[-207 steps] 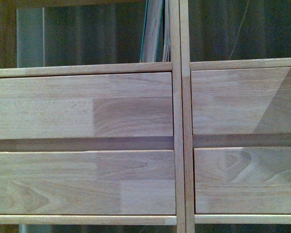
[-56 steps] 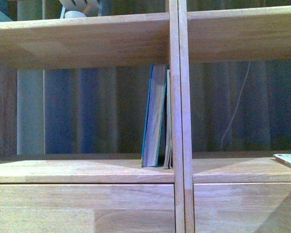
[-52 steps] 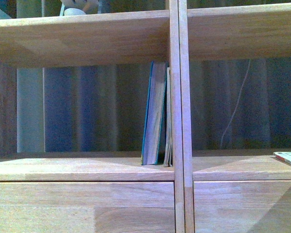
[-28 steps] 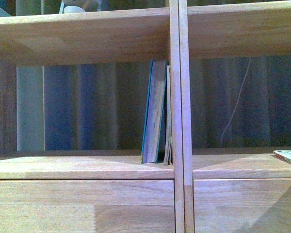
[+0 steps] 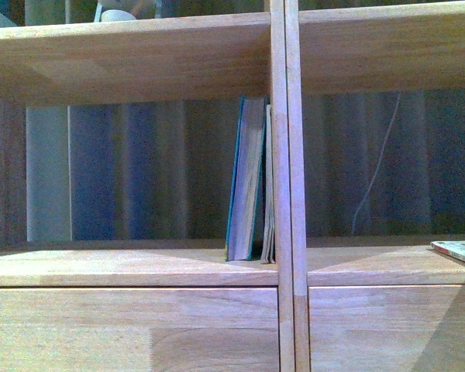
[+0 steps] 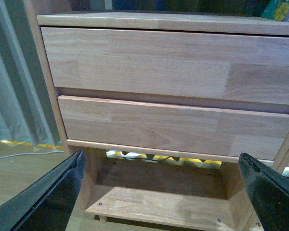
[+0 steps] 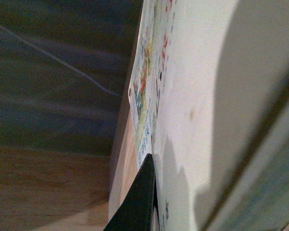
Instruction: Organize books on shelf
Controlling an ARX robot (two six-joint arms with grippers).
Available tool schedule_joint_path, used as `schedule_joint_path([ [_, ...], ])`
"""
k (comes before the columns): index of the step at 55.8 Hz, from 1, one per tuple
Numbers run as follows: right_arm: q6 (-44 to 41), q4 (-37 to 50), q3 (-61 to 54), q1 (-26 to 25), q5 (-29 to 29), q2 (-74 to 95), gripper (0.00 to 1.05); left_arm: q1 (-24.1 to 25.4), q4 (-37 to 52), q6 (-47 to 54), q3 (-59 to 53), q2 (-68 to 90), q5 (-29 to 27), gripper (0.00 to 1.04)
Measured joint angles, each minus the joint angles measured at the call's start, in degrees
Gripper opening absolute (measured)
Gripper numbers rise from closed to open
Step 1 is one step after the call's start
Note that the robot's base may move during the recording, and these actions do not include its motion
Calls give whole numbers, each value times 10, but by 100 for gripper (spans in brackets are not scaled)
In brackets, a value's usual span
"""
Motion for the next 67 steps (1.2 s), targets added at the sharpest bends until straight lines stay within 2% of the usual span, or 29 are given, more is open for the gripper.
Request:
schedule_joint_path([
  [1,2,3,-4,0,-5,-5,7,0,0,0,0,0,1,98],
  [2,4,8,-9,0,-13,-12,7,8,1,-4,1,5,33,98],
  [8,17,31,-30,0,-55,-67,7,99,58,-31,14,77,278,98],
  [9,17,32,-31,0,-59,-72,7,103,62,-33,16,81,286,98],
  [10,19,35,-33,0,-66,-83,7,112,80,-40,22,98,318,98],
  [15,29,53,-42,-1,-90,-125,7,123,140,-64,52,152,376,98],
  [29,37,96,-47,15,-190,-196,7,105,260,-155,117,258,410,98],
  [41,-14,102,-47,65,-254,-224,7,64,346,-250,184,342,461,98],
  [50,-56,111,-47,99,-270,-232,7,41,458,-356,241,422,499,98],
  [61,-83,118,-50,133,-275,-234,7,33,643,-531,334,572,494,98],
  [67,-92,120,-50,145,-274,-229,7,21,706,-621,388,656,479,98],
])
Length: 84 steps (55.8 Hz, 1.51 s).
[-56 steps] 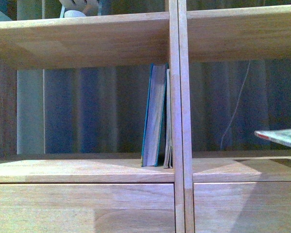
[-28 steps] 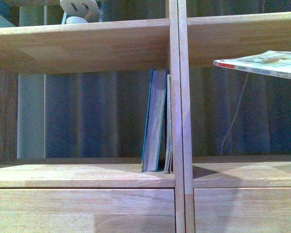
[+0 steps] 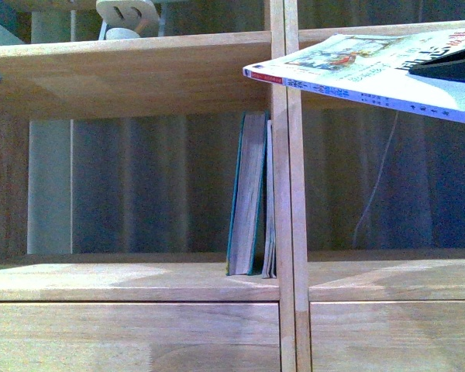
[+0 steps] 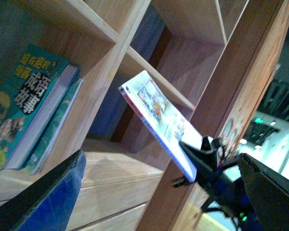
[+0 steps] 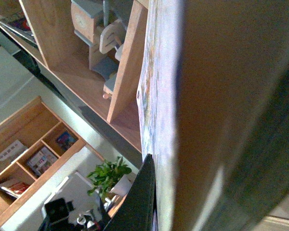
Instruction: Organize books on shelf
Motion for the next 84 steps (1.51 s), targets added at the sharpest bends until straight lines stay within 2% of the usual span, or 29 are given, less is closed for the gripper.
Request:
schedule_joint_path([
  [7,-6,5,1,14,2,11,7,-26,20,-84,57,74,-30,98],
  [13,-8,20,3,29,3,32,7,-79,25,-139,111,131,-60,98],
  [28,0,52,17,56,4,54,7,-184,-6,-124,163,189,-90,98],
  [50,2,64,26,117,-15,55,7,-216,-20,-113,224,245,-133,98],
  [56,2,68,26,126,-19,55,7,-226,-18,-113,233,245,-137,83],
  [84,17,98,26,124,-22,61,7,-261,12,-106,233,245,-160,26],
])
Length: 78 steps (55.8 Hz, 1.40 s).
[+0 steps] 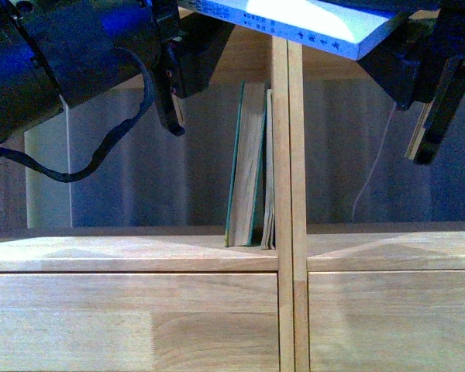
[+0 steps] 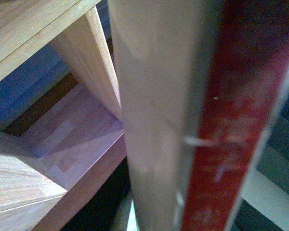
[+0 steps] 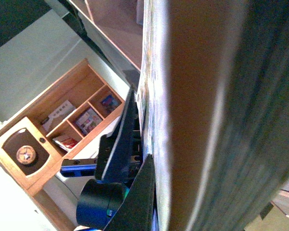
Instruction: Organize books on shelf
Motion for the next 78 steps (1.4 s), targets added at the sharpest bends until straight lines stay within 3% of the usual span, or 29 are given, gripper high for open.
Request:
schedule_joint_path([
  [10,6,11,0,-1,-2,0,7,0,8,2,0,0,-8,8],
  [32,16,8,0,-4,8,0,55,27,-1,17,-5,-9,-19,7],
  [44,-24,-45,-20,-59,16,-7,88,98,-100,110,-46,-66,-19,7],
  [49,-28,-55,-29,-105,16,-15,99,132,-166,184,-55,-87,-37,7],
  [60,-29,-59,-49,-209,0,-53,98,177,-286,410,-50,-76,-119,7],
  [78,15,3,-127,-319,-103,-211,98,164,-327,810,108,74,-215,7],
])
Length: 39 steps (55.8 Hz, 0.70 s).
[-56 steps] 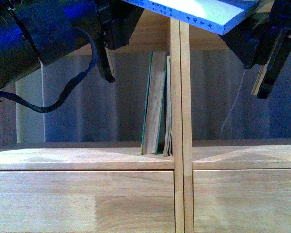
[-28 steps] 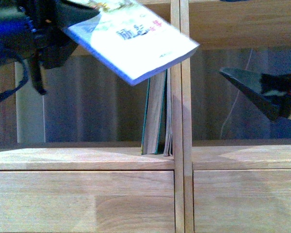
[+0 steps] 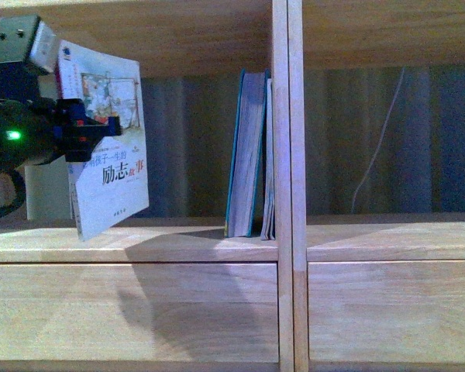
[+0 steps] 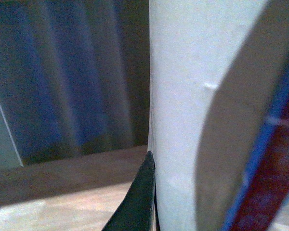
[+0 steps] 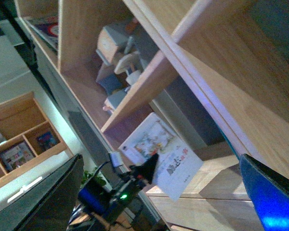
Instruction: Organize books on shelf
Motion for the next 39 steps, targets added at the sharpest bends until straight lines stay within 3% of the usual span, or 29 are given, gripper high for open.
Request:
schedule_joint_path([
  [15,88,72,-85,-49,-82,-113,98,-21,-44,93,161,129,-17,7],
  [23,120,126,-117,-79,-101,-122,98,-34,-72,65,262,181,-45,7],
  [39,136,153,-127,-79,-99,-107,98,-59,-172,-6,395,245,-86,7],
])
